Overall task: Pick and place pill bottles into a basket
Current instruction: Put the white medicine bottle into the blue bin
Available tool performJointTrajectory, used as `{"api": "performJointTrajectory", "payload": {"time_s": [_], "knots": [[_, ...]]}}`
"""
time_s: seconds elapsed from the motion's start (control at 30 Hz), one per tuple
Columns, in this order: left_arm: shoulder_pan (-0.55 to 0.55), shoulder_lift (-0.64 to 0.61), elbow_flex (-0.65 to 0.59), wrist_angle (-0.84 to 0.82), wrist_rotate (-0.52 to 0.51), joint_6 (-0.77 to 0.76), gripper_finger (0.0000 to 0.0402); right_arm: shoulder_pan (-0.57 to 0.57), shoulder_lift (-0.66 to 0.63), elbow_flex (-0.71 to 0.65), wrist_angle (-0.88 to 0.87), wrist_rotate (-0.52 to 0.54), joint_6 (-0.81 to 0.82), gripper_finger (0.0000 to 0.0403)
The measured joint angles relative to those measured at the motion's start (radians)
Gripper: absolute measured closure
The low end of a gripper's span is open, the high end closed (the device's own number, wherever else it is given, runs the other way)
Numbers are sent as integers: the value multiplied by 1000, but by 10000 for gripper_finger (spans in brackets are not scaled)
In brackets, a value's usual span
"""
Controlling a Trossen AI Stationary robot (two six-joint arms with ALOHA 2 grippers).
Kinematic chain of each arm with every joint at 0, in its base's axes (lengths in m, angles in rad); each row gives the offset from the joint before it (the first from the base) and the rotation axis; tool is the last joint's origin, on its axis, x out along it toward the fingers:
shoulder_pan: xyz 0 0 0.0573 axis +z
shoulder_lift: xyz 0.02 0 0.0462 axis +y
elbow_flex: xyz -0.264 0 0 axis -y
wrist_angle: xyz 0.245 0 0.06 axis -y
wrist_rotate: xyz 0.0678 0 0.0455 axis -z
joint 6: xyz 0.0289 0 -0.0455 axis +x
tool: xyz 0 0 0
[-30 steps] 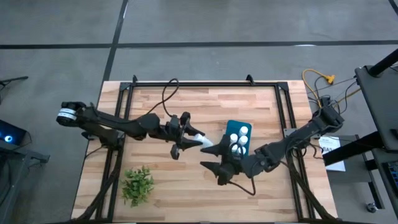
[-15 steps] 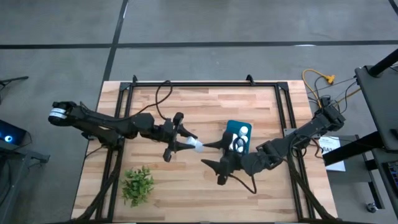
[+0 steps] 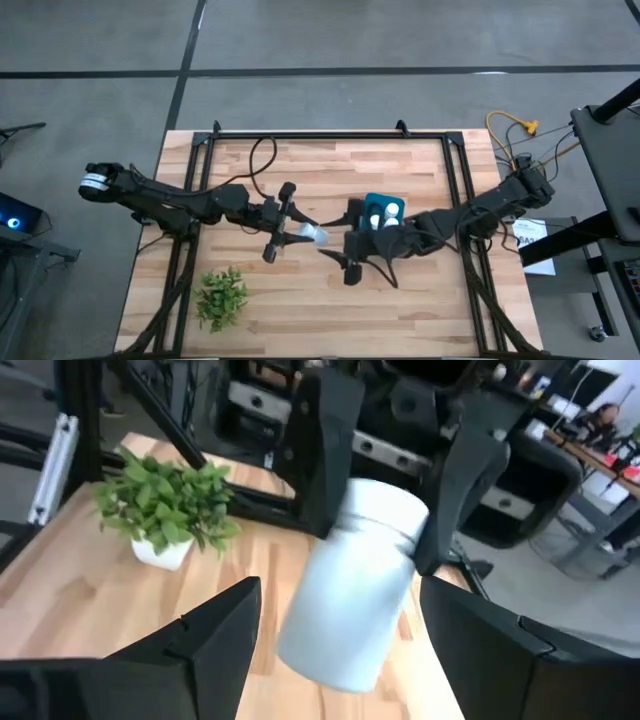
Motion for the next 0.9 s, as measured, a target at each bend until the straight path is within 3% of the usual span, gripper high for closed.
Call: {"api": "performJointTrajectory", "payload": {"time_s": [0.6,0.9], "knots": [[-1,0,3,2,-1,18,261,-66,8,-9,-34,-96,106,138],[-1,0,3,7,-3,20,261,-88,34,-20,-19,-146,125,165]]}}
